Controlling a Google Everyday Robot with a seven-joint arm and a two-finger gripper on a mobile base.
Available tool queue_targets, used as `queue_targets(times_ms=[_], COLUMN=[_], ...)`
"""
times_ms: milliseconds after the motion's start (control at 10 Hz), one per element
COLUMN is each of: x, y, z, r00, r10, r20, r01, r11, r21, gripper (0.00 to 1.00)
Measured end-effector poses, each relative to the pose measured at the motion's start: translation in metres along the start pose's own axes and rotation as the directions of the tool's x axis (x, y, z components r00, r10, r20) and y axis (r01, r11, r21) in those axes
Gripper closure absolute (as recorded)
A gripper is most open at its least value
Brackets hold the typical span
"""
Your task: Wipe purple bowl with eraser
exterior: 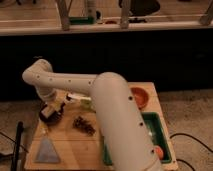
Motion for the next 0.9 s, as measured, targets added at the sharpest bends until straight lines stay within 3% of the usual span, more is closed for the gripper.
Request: queue_targets(times_ms=[200, 400, 600, 900], x=[0.023, 0.031, 0.021, -0.014], y=[0.003, -0.004, -0.023, -0.048], z=[-0.003, -0.004, 0.001, 0.011], r00=[0.999, 0.999, 1.0, 0.998], r10=[0.044, 0.052, 0.024, -0.064], r20=[-0.006, -0.007, -0.005, 0.021], r01=[-0.044, -0.052, -0.024, 0.064], r11=[0.999, 0.999, 1.0, 0.998], r21=[0.009, 0.012, 0.002, -0.012], gripper=[1.0, 1.0, 1.0, 1.0])
